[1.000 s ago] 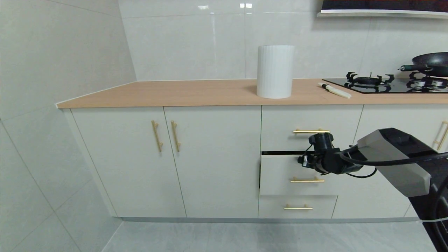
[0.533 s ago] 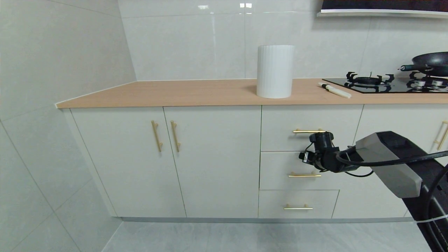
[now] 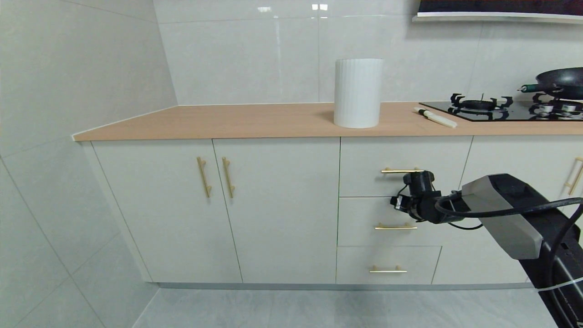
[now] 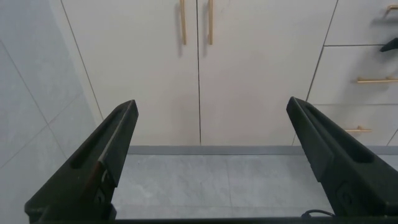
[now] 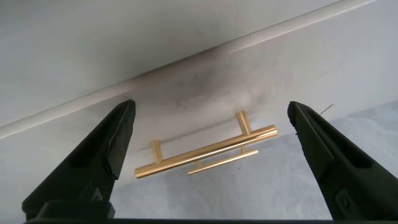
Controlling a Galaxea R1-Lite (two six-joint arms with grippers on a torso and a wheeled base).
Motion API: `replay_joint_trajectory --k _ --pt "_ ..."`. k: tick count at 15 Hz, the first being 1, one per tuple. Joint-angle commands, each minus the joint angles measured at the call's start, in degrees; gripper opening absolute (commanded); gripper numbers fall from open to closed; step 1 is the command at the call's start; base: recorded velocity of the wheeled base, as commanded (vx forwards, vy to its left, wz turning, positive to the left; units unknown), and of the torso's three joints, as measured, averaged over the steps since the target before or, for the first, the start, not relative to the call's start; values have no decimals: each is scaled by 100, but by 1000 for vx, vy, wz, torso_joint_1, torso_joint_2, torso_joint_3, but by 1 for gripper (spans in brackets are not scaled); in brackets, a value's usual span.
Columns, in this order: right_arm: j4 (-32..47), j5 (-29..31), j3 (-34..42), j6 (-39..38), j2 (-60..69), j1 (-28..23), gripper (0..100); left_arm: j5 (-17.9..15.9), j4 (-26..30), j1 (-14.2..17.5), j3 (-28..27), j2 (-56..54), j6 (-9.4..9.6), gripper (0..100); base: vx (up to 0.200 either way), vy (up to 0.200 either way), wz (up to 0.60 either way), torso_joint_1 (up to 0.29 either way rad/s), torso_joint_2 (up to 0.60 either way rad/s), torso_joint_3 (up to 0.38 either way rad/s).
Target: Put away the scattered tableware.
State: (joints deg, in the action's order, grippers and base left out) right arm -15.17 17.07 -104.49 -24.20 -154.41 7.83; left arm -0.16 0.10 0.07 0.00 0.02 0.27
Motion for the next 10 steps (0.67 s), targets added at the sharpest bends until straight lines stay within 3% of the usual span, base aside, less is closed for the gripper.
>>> replay_joint_trajectory --k 1,6,10 --pt "-39 69 -107 -6 -81 -18 100 -2 -1 1 0 -2 0 100 0 0 0 0 0 0" --pt "14 148 25 -6 60 -27 100 -2 -1 1 0 -2 0 100 0 0 0 0 0 0" --pt "207 104 2055 -6 2064 52 100 -2 -1 1 0 -2 0 100 0 0 0 0 0 0"
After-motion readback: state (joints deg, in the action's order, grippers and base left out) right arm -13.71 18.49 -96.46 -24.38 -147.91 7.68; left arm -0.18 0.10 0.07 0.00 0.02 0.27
